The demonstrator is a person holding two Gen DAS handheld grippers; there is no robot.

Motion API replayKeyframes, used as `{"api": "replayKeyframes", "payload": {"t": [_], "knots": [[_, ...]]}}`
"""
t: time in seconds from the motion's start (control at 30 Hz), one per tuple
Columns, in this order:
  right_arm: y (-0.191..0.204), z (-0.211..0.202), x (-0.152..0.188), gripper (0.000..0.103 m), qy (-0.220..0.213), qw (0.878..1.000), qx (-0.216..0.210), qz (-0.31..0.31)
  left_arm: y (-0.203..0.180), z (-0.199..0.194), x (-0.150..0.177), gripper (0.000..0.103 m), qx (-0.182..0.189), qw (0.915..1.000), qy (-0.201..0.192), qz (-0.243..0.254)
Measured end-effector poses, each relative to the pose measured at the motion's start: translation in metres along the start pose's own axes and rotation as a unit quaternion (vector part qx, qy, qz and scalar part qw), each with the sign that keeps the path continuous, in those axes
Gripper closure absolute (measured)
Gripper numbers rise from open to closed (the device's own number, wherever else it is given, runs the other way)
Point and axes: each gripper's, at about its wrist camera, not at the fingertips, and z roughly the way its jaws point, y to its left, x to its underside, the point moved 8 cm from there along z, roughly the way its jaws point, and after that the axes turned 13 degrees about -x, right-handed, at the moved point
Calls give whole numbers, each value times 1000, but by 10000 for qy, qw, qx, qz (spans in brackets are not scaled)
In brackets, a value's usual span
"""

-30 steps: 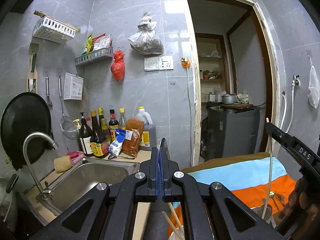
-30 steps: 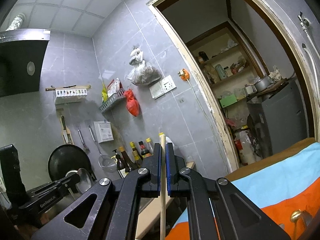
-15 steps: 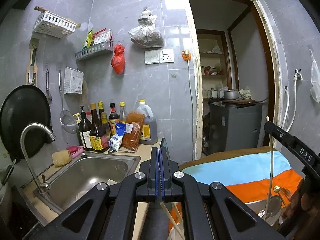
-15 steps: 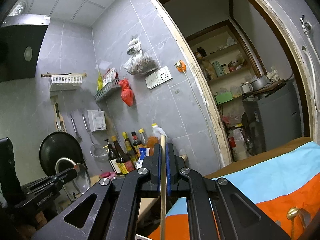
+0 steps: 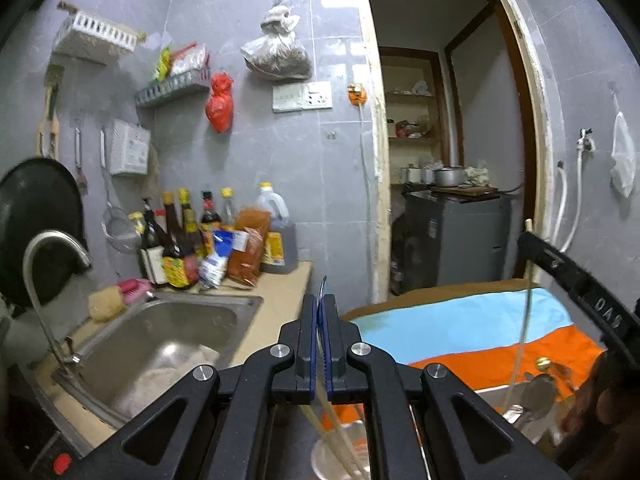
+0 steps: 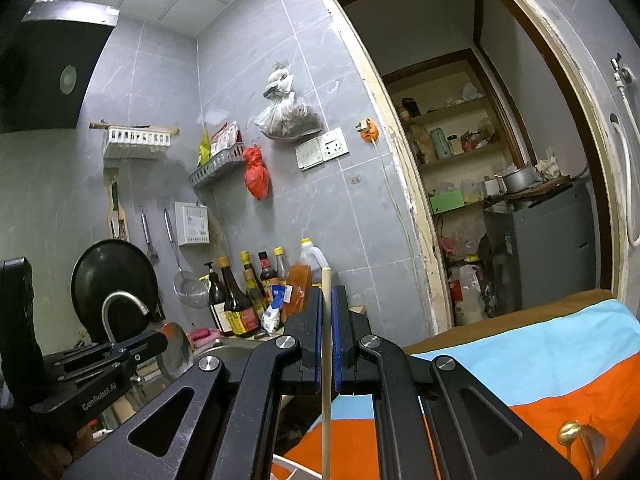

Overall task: Organize utensils
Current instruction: 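Open the left gripper over the basket while the right gripper releases the chopstick into it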

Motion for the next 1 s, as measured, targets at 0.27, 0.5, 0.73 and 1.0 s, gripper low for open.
{"api": "replayKeyframes", "payload": {"t": [0.27, 0.5, 0.73, 1.0], "knots": [[-1, -6, 2, 98, 306, 9994, -105, 100, 4, 5, 8, 64, 829, 9903, 666, -895], [-3, -25, -17, 76, 291, 9995, 3, 149, -1, -3, -2, 44, 978, 9869, 664, -1094], [-19, -65, -49, 56, 147, 9994, 288, 91, -26, -20, -23, 15, 1072, 9866, 471, -1135], [-50, -118, -75, 21, 192, 9965, 802, -104, -74, -45, -34, 1, 941, 9914, 198, -889]]}}
